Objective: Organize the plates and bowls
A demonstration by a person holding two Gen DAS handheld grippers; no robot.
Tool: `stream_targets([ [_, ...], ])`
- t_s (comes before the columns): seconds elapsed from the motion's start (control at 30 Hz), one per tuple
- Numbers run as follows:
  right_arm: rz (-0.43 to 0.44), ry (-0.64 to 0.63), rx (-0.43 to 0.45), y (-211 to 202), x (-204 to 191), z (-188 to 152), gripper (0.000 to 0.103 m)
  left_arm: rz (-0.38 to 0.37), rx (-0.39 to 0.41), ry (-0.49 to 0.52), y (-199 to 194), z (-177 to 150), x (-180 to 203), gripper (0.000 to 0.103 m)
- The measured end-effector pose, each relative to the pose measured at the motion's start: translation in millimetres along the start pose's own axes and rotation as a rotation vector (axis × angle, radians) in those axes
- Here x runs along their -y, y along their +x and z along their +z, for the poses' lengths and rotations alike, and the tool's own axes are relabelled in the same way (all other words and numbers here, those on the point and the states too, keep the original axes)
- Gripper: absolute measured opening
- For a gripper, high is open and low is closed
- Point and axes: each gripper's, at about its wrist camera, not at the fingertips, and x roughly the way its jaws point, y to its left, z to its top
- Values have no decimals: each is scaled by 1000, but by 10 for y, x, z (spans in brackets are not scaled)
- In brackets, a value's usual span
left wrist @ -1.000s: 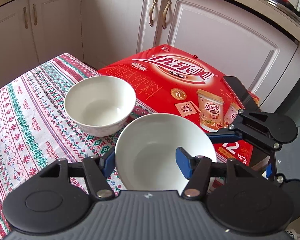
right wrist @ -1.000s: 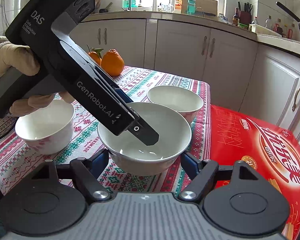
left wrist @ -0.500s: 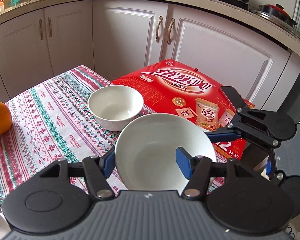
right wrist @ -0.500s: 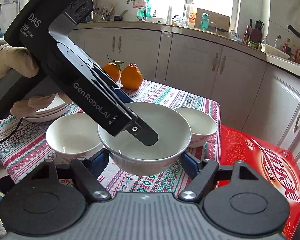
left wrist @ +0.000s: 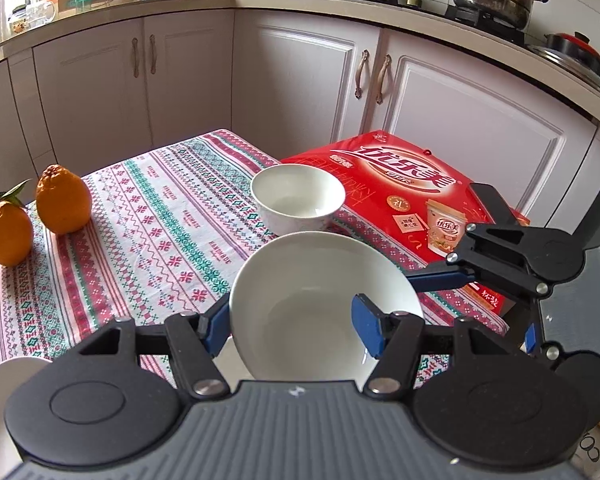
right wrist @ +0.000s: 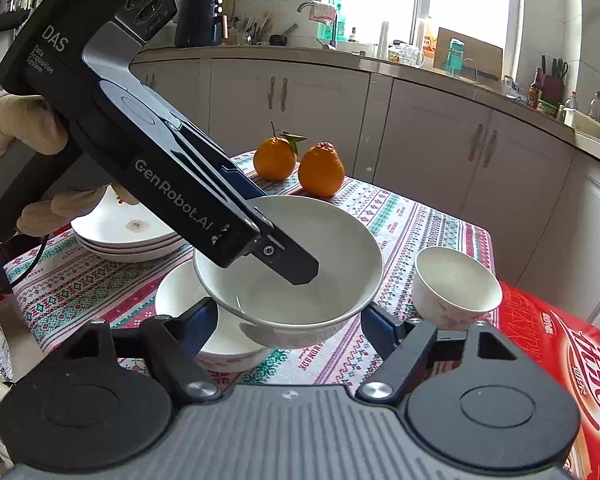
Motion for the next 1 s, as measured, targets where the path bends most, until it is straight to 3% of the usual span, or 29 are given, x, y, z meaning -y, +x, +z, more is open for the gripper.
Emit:
stream_targets([
  [0.37,43,-14,-32,175,-206,56,82,7,0,-63,-78,-211,-234,62],
  [1.0,89,31,-88,344,-239,-24,82,-1,-31,-97,25,-389,-317,62],
])
